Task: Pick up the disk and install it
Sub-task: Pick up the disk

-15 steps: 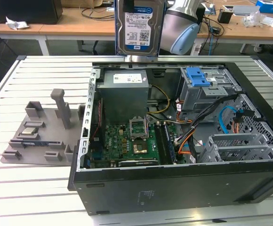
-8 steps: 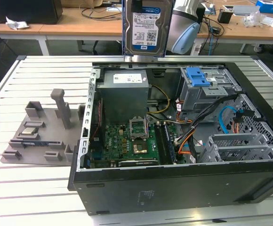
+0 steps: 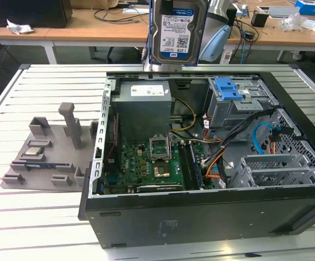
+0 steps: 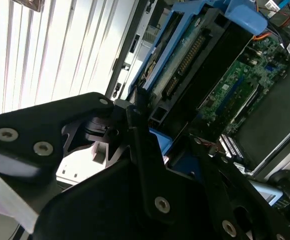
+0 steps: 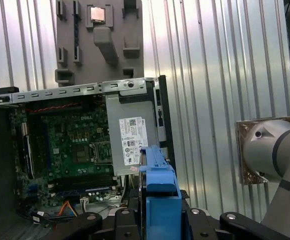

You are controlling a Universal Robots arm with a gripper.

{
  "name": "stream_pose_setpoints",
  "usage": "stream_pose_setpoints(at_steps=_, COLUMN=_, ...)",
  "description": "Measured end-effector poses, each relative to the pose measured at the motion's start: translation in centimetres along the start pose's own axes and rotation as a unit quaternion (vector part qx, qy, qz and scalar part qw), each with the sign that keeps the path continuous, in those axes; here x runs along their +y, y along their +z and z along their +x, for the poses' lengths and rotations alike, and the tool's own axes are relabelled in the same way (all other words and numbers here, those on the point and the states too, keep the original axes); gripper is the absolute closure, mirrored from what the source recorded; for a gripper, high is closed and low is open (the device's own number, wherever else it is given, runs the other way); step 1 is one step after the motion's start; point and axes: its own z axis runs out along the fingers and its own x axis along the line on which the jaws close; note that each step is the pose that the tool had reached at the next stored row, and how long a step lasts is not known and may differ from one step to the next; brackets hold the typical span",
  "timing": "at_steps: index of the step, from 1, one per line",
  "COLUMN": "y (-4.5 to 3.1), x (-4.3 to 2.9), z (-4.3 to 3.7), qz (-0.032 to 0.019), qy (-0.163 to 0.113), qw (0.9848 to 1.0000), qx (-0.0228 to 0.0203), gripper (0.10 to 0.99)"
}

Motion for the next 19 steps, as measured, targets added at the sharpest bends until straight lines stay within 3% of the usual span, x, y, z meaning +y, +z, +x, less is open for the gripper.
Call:
stream_pose_setpoints(at_steps=8, y=-0.01, x=-1.44, z=-0.17, qz=0.0, qy=0.0, qw=1.0, qx=0.0, gripper=0.718)
stream_pose_setpoints(at_steps=19, y=-0.01, x=-1.53, z=-0.18, qz=0.0, qy=0.0, qw=1.0, qx=0.0, gripper=0.718)
